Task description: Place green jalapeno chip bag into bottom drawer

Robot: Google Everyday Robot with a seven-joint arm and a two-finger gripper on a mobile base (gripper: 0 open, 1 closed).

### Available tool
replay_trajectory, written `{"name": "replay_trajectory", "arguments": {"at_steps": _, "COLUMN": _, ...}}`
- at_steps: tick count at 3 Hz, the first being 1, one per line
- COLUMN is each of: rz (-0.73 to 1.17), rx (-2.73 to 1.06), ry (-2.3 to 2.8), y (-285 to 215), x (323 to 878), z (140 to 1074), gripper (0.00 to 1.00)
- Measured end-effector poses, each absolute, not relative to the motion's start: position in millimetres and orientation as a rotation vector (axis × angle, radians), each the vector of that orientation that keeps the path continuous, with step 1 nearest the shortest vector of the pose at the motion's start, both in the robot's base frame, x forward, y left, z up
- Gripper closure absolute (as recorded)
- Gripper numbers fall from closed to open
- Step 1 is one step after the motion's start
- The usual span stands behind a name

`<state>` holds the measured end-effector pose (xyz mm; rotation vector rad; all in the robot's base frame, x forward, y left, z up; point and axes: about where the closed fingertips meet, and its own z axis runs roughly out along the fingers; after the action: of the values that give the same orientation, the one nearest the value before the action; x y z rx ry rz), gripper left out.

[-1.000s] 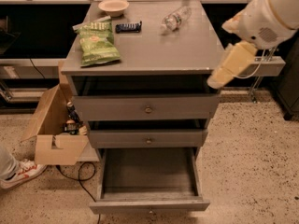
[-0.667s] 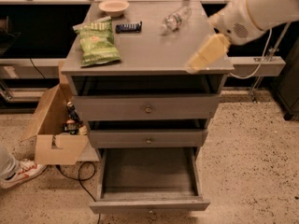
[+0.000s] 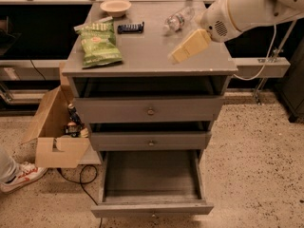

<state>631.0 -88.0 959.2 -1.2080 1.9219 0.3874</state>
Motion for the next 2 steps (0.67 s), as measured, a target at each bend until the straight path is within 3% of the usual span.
{"name": "replay_trajectory", "arguments": {"at_steps": 1, "rz": 0.390, "rx": -1.197, "ry": 1.924, "y": -84, "x": 634, "z": 955, "gripper": 0.00}}
{"name": "replay_trajectory", "arguments": {"at_steps": 2, "rz": 0.436, "rx": -1.150, "ry": 1.938, "y": -42, "x": 662, "z": 929, "gripper": 0.00}}
